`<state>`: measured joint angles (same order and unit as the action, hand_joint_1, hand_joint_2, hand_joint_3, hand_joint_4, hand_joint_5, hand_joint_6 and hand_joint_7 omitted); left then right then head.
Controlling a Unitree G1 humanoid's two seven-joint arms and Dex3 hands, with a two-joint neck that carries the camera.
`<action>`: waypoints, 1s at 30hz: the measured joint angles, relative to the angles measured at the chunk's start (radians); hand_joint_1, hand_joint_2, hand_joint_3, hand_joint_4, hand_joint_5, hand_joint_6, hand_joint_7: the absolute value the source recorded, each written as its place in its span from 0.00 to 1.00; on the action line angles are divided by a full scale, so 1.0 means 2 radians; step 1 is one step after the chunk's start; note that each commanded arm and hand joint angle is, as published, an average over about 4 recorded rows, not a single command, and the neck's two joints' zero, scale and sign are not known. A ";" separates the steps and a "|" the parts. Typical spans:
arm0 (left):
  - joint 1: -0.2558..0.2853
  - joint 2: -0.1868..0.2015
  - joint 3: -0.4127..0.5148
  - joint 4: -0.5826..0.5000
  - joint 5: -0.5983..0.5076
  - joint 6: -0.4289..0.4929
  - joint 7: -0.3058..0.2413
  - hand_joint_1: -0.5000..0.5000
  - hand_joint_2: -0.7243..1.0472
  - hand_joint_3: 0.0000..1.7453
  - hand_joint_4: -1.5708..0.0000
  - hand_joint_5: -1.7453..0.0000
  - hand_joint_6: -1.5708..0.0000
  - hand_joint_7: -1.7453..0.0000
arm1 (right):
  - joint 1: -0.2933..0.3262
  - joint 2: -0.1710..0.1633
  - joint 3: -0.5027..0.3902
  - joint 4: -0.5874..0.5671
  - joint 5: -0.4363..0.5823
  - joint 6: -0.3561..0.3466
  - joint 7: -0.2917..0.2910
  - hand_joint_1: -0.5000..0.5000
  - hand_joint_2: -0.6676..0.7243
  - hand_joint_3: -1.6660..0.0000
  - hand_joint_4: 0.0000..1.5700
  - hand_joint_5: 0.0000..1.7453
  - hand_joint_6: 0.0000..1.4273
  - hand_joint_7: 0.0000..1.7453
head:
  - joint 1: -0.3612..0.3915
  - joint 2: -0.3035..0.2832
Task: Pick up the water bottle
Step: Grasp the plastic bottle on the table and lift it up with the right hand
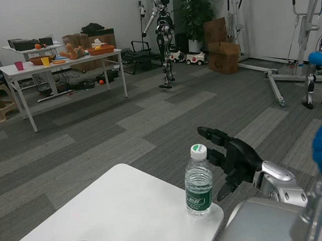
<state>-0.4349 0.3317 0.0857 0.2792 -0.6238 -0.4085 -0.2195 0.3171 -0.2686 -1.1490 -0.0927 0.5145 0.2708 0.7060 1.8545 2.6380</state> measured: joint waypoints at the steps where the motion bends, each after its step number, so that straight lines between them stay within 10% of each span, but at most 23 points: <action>1: 0.000 0.000 0.000 0.000 0.000 0.000 0.000 0.00 0.00 0.05 0.98 1.00 1.00 0.96 | 0.000 0.001 0.003 0.001 -0.003 0.000 0.000 0.15 0.55 1.00 0.00 0.11 0.00 0.08 | 0.000 0.000; 30: 0.002 0.002 -0.001 0.000 -0.007 0.000 0.000 0.00 0.00 0.05 0.98 1.00 1.00 0.98 | -0.007 0.007 0.076 0.034 -0.057 -0.003 0.000 0.12 0.55 1.00 0.00 0.11 0.00 0.08 | 0.014 -0.011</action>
<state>-0.4313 0.3364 0.0846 0.2793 -0.6385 -0.4090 -0.2195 0.3022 -0.2555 -0.9963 -0.0254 0.4013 0.2652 0.7064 1.8816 2.6166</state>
